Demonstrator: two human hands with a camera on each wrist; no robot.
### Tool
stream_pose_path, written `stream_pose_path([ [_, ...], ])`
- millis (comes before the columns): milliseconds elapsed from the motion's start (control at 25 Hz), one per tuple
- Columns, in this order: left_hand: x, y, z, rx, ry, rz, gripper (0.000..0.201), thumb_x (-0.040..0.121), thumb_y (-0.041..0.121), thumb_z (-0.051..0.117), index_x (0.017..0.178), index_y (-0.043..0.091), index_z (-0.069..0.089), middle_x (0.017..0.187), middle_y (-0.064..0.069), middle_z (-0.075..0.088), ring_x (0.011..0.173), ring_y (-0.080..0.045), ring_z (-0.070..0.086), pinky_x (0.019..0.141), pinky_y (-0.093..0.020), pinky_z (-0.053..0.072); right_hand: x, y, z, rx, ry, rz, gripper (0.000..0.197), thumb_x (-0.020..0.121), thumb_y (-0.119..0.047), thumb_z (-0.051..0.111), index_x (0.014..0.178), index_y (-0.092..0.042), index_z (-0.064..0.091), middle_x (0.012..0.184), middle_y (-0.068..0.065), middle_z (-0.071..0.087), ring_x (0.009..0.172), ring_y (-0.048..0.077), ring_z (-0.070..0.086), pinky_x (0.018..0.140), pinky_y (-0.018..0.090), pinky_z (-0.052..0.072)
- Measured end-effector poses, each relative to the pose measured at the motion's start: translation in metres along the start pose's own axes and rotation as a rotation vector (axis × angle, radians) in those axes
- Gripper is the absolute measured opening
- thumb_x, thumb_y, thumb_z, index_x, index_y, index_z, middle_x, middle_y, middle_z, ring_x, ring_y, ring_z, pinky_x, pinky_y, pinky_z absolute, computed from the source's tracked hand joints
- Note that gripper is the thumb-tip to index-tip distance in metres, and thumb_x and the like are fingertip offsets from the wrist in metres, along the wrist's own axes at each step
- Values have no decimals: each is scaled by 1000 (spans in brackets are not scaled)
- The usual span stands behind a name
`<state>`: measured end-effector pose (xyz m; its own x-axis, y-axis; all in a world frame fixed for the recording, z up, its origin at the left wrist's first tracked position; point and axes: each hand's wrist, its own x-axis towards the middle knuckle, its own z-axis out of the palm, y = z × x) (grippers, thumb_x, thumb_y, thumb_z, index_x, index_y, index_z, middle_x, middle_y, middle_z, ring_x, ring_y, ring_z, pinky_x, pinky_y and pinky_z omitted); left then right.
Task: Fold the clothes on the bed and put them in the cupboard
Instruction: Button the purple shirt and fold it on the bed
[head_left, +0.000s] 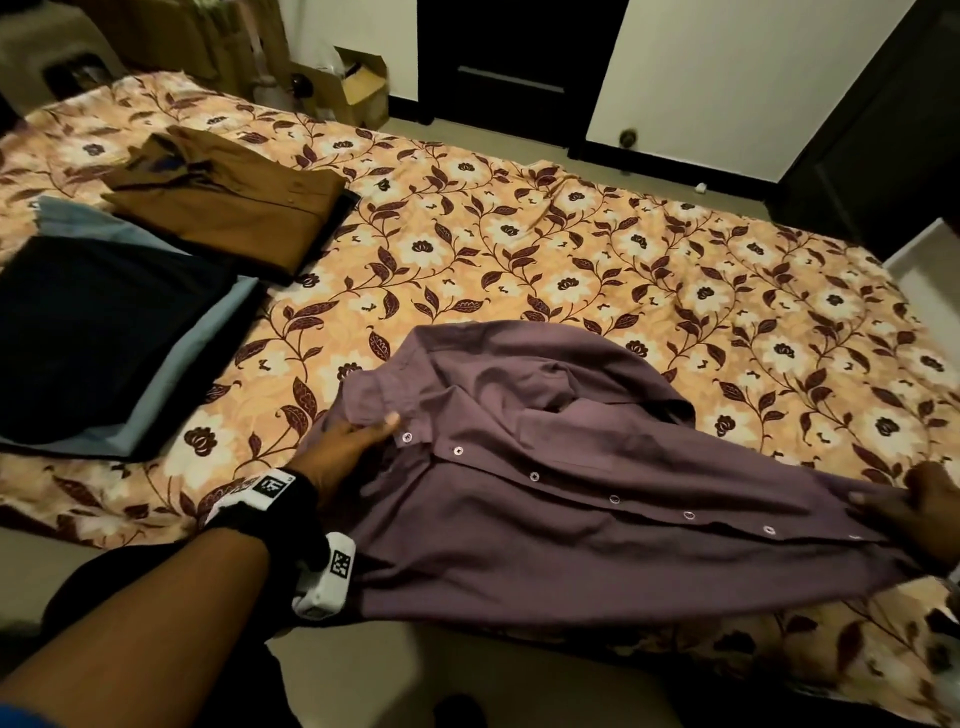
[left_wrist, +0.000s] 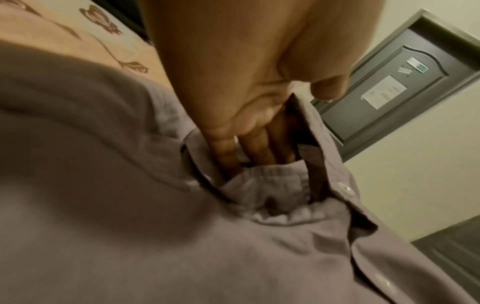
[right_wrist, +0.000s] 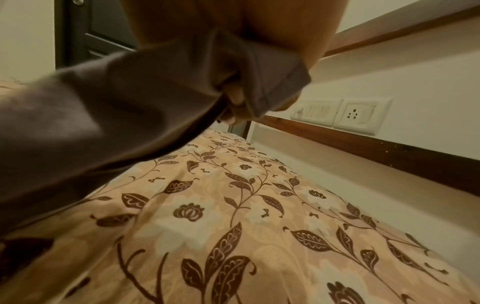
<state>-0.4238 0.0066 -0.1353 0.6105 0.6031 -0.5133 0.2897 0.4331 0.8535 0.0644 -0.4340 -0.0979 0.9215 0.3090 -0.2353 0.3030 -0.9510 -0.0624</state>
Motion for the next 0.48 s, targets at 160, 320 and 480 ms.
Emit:
stream_pose_path([
  [160, 11, 7, 15, 306, -40, 23, 24, 89, 30, 68, 102, 11, 74, 104, -6, 74, 100, -27, 68, 98, -44, 50, -51, -73, -38, -137, -129, 58, 52, 93, -49, 51, 123, -6, 57, 114, 23, 60, 104, 35, 57, 79, 34, 40],
  [320, 21, 29, 3, -75, 212, 132, 21, 94, 21, 62, 93, 1, 68, 92, -15, 73, 90, -33, 68, 89, -44, 53, -53, -60, -43, -111, -22, 20, 59, 96, -54, 26, 99, -5, 58, 102, 30, 60, 96, 42, 58, 76, 39, 38],
  [480, 14, 50, -22, -114, 383, 186, 16, 93, 12, 61, 77, 11, 63, 74, -5, 67, 74, -23, 62, 73, -32, 51, -63, -54, -49, -90, 77, -51, 58, 91, -60, 17, 93, -12, 50, 79, 22, 54, 79, 39, 57, 69, 40, 41],
])
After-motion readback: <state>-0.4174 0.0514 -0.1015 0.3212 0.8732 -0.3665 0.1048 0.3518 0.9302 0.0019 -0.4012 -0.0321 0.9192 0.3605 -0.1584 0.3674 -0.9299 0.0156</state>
